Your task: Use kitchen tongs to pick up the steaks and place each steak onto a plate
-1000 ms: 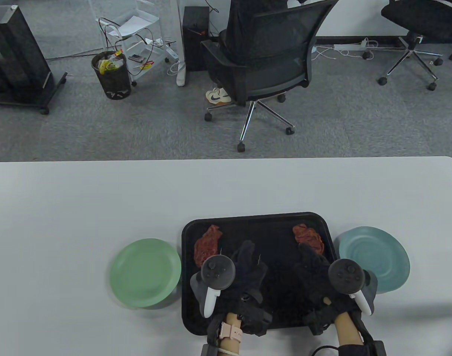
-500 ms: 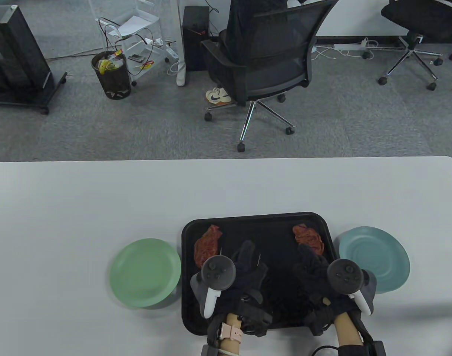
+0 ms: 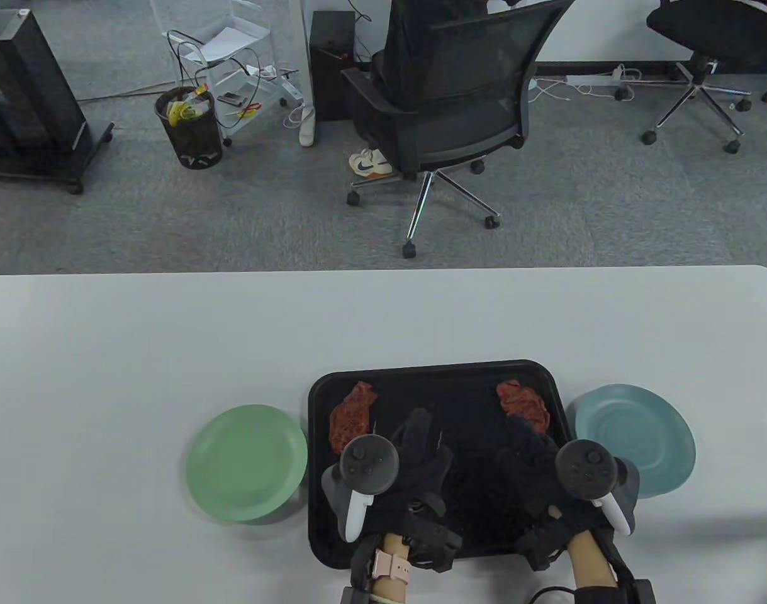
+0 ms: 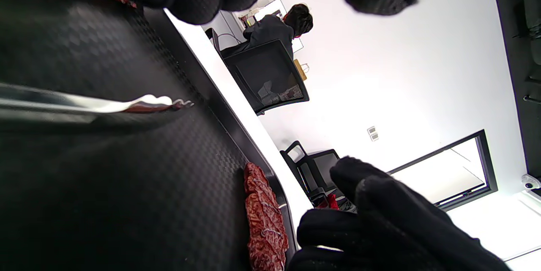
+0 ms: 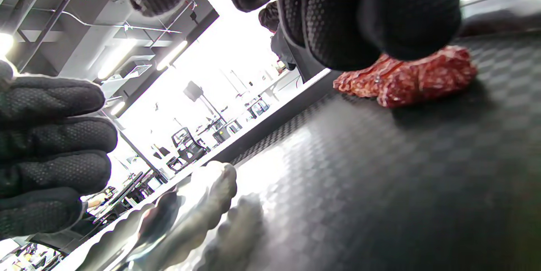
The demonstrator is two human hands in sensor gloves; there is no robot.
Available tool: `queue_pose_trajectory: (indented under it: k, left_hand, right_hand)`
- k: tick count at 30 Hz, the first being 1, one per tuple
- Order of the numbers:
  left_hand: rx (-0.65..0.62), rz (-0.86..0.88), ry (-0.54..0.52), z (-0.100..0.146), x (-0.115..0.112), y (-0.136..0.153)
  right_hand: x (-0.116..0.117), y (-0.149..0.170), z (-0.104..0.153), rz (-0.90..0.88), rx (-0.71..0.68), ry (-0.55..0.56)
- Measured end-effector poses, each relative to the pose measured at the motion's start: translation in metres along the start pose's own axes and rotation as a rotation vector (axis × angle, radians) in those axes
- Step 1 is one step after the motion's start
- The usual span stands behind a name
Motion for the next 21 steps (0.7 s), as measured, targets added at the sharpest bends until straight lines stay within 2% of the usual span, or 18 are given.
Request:
queue_pose_trajectory:
  k: [10,14,18,21]
  left_hand:
    - [-0.007,0.006,-0.006,0.001,0.002,-0.002]
    - [-0.033,-0.021,-0.033,0.006,0.008,-0.017]
    - [-0.067,-0.141,-0.077,0.017,0.023,-0.04]
    - [-0.057,-0.317,-0.07,0.031,0.031,-0.046]
  right_hand:
    - [0.0,0.002,0.0,0.005,0.005,-0.004]
    - [0.001,0.003,0.0,0.008,0.008,-0.007]
    - [0.002,0.004,0.0,0.014,0.011,-0.018]
    - [0.002,0.003,0.0,0.018,0.009,-0.022]
Point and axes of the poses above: the tracker on the back of each hand, its own y axis roughly to the little-finger side, its own z axis roughly from the fingertips to the wrist, x = y × z, the point moved 2 cm from there along -z, roughly from the wrist to the fingertips, and after that the axes turned 7 degrees about -x, right-handed, at the moved point
